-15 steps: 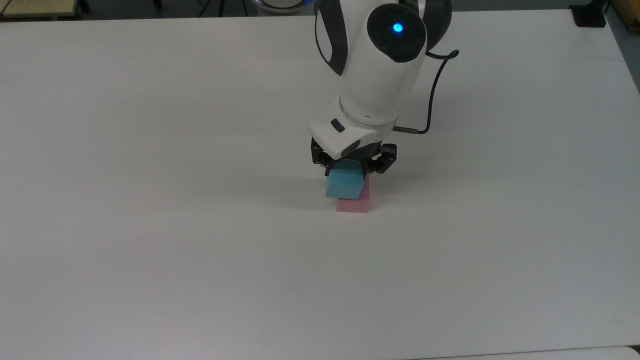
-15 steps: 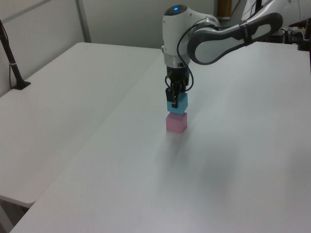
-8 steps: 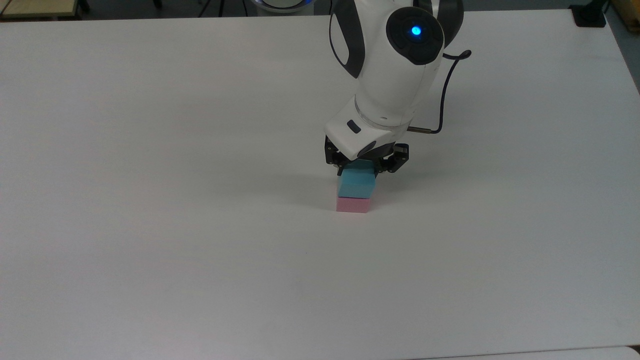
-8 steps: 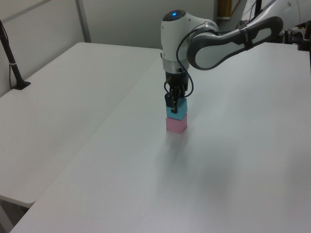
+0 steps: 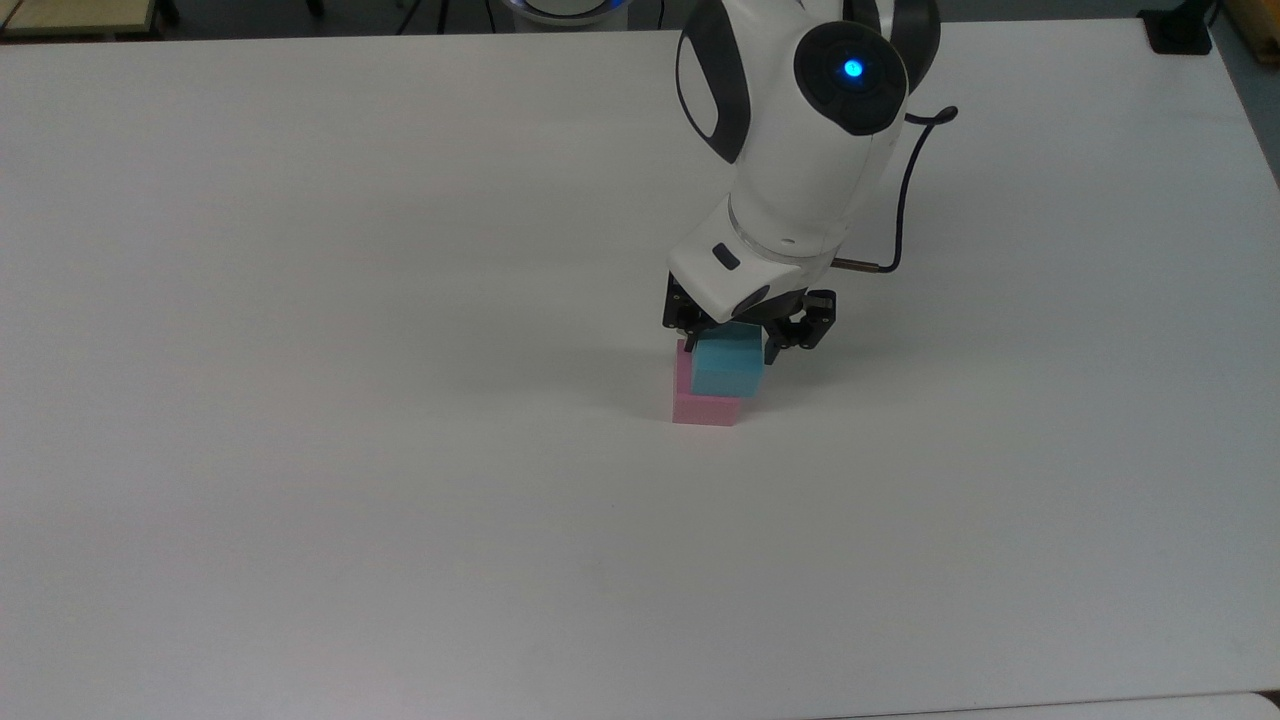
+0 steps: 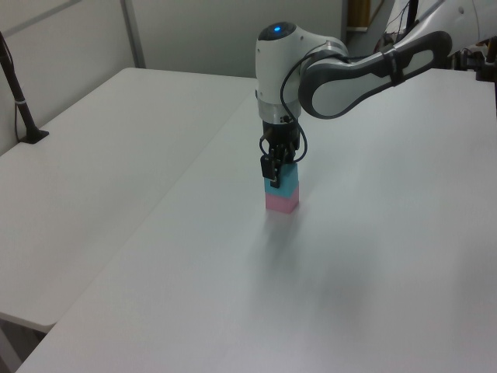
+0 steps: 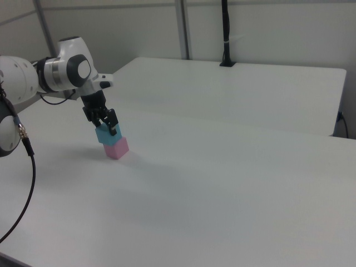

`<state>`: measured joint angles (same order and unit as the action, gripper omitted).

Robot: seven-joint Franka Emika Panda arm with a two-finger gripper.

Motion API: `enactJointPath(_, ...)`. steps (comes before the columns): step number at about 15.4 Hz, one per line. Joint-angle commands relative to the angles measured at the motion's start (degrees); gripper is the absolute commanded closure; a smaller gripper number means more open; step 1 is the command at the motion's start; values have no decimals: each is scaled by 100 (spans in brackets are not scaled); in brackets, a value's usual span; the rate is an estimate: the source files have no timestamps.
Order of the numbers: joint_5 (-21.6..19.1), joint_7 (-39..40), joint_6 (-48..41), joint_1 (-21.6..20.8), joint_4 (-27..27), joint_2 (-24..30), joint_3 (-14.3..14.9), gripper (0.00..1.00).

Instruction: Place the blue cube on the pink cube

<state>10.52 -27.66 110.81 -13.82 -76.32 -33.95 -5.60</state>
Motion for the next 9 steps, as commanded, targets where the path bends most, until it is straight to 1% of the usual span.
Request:
enactJointPath(1, 38, -116, 90, -68, 56, -42, 77, 8)
enactJointPath(3, 38, -125, 73, -59, 56, -33, 85, 0)
enactJointPath(7, -50, -116, -50, -15, 65, 177, 85, 0)
enactJointPath(9, -278, -116, -339, 55, 56, 484, 120, 0)
